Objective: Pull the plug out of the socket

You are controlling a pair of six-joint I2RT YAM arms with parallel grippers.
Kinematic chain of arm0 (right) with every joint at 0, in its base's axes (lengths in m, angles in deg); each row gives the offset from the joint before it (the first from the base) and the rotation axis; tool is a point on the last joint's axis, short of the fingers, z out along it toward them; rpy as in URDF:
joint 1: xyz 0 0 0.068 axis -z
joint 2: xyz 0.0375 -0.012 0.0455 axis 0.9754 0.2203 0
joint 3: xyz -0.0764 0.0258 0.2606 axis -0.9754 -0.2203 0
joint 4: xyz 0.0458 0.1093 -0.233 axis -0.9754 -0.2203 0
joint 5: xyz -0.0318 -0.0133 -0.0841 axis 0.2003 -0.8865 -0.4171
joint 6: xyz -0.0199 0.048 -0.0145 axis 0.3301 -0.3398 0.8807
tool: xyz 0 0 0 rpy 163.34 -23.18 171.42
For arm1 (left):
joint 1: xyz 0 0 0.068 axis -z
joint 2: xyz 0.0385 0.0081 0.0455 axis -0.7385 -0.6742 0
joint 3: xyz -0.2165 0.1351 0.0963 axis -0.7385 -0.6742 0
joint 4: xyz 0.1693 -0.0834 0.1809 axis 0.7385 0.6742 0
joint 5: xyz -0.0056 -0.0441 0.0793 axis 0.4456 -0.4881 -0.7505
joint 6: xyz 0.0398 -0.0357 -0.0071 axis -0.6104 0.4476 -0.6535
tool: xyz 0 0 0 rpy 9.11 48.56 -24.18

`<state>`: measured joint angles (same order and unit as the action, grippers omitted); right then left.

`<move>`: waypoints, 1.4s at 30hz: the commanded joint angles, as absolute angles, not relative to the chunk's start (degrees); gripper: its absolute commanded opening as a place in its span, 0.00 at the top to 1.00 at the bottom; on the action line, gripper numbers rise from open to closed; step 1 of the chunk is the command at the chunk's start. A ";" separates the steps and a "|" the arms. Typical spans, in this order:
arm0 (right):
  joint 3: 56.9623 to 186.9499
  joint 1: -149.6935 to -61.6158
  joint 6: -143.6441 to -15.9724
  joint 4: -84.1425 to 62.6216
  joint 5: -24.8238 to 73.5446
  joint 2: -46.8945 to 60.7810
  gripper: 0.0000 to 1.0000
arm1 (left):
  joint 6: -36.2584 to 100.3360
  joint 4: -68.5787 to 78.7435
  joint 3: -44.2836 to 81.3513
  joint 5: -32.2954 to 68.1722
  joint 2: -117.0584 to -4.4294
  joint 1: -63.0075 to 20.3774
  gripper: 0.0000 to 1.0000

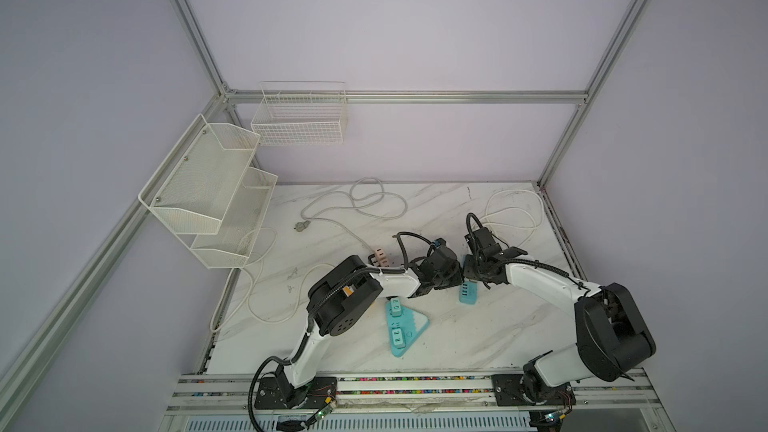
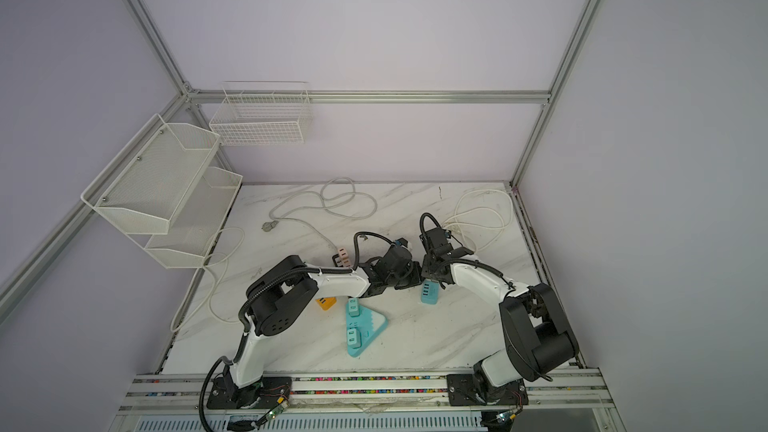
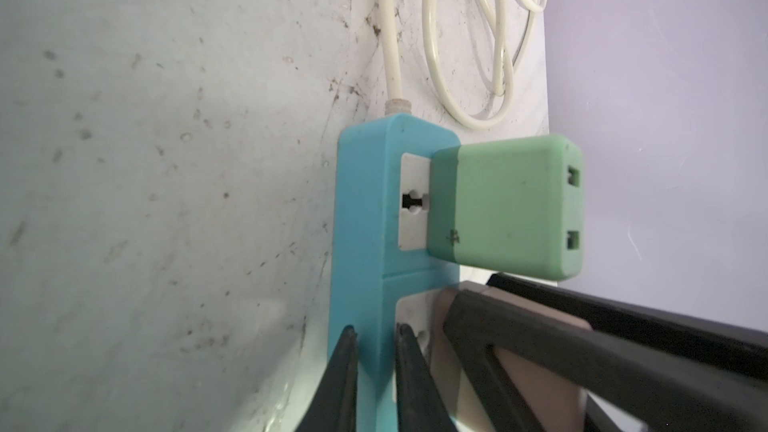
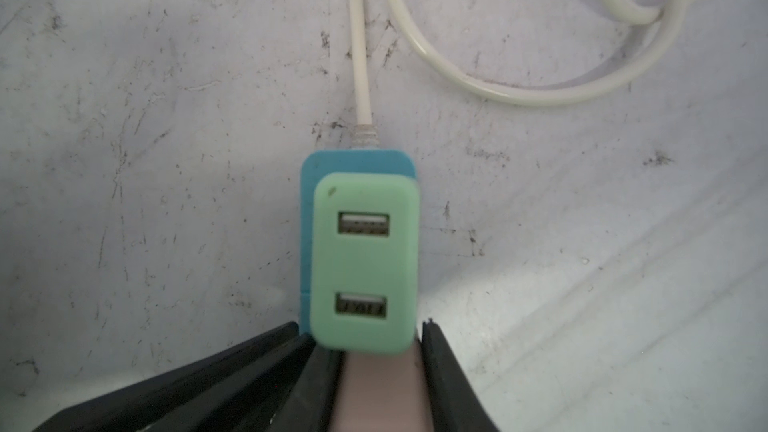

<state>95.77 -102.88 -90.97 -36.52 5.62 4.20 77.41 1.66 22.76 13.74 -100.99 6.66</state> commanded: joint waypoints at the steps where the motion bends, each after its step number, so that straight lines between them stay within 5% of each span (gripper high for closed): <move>1: 98.75 -104.89 -92.26 -32.57 6.71 2.95 1.00 | 76.43 11.23 23.23 12.51 -103.48 9.28 0.83; 7: 98.99 -106.58 -93.57 -32.08 7.01 5.27 1.00 | 76.64 12.73 23.12 11.41 -103.77 9.37 0.84; 15: 97.81 -105.87 -93.57 -32.35 7.69 6.25 0.80 | 76.69 12.72 23.34 11.56 -103.50 9.35 0.84; 32: 96.64 -105.64 -94.25 -31.65 7.94 9.29 0.58 | 77.78 9.48 21.30 11.03 -101.99 9.43 0.84; 42: 95.64 -105.27 -94.36 -30.66 9.98 10.37 0.58 | 80.60 2.30 18.28 11.12 -100.77 9.70 0.85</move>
